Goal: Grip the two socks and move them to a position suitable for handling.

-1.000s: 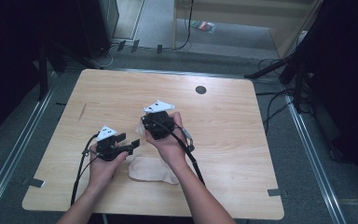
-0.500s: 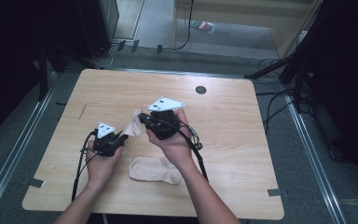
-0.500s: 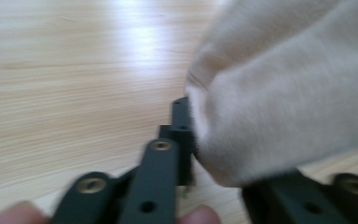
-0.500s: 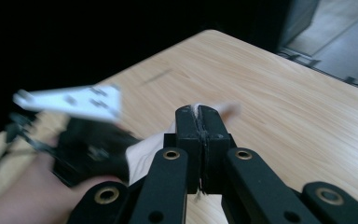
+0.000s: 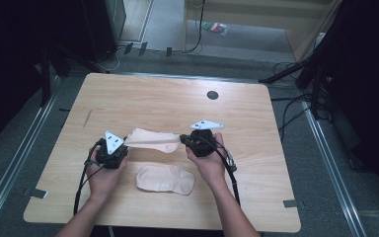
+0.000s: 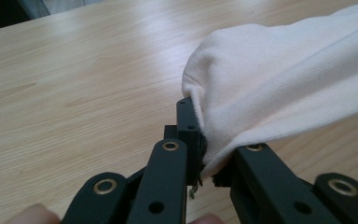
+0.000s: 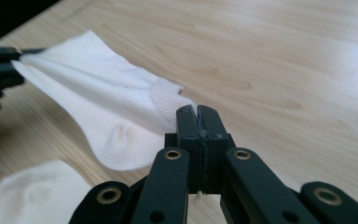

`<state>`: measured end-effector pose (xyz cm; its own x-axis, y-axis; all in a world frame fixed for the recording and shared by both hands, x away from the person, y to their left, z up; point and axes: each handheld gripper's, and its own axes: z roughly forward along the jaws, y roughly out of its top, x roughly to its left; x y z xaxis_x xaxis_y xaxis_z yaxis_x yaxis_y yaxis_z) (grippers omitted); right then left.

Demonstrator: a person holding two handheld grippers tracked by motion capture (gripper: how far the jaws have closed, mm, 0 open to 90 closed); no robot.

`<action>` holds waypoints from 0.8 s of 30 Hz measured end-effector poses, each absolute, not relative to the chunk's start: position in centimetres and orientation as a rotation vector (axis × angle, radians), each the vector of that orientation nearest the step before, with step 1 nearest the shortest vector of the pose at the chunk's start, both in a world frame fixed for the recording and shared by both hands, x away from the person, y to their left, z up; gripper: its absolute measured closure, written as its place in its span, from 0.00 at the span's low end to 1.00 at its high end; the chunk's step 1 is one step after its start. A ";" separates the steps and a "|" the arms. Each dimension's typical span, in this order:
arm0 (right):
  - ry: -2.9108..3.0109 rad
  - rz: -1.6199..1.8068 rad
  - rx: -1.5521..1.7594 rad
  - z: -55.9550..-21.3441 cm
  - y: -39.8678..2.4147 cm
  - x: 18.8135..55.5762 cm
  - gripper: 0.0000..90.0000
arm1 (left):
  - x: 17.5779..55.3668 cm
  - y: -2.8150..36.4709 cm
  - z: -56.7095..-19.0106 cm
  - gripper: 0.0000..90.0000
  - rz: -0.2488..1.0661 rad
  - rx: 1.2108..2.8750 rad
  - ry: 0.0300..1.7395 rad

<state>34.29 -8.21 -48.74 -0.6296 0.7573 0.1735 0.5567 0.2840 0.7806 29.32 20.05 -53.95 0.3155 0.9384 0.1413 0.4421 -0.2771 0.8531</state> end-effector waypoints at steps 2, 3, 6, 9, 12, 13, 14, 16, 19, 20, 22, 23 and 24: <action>2.334 1.244 1.226 -49.6 -8.5 34.6 1.00 | 29.2 19.7 -54.0 0.94 0.890 1.887 1.203; 2.336 1.234 1.241 -50.2 -8.8 34.9 1.00 | 29.1 19.6 -54.0 0.94 0.892 1.899 1.198; 2.340 1.215 1.233 -50.5 -8.9 35.1 1.00 | 29.1 19.4 -54.3 0.94 0.878 1.913 1.194; 2.346 1.200 1.231 -50.7 -9.1 35.4 1.00 | 29.1 19.4 -54.5 0.93 0.870 1.930 1.196; 2.355 1.183 1.233 -51.1 -9.2 35.6 1.00 | 29.1 19.4 -54.8 0.89 0.838 1.942 1.215; 2.354 1.147 1.233 -51.4 -9.3 35.8 1.00 | 29.1 19.5 -55.0 0.87 0.835 1.950 1.228; 2.354 1.147 1.233 -51.4 -9.3 35.8 1.00 | 29.1 19.5 -55.0 0.88 0.835 1.950 1.228; 2.357 1.127 1.243 -51.9 -9.6 36.0 1.00 | 29.0 19.8 -55.0 0.89 0.821 1.943 1.245; 2.352 1.066 1.242 -52.6 -10.3 36.5 1.00 | 29.1 20.7 -55.0 0.89 0.792 1.899 1.294; 2.339 1.047 1.251 -52.8 -10.6 36.7 1.00 | 29.1 21.0 -55.0 0.89 0.776 1.886 1.312; 2.308 1.017 1.260 -52.9 -11.0 36.9 0.97 | 29.2 21.4 -54.9 0.86 0.758 1.863 1.332; 2.291 1.019 1.265 -53.0 -11.3 37.0 0.90 | 29.3 21.5 -55.0 0.85 0.746 1.841 1.343; 2.259 1.024 1.282 -53.0 -11.6 37.2 0.73 | 29.3 21.7 -54.9 0.82 0.727 1.823 1.349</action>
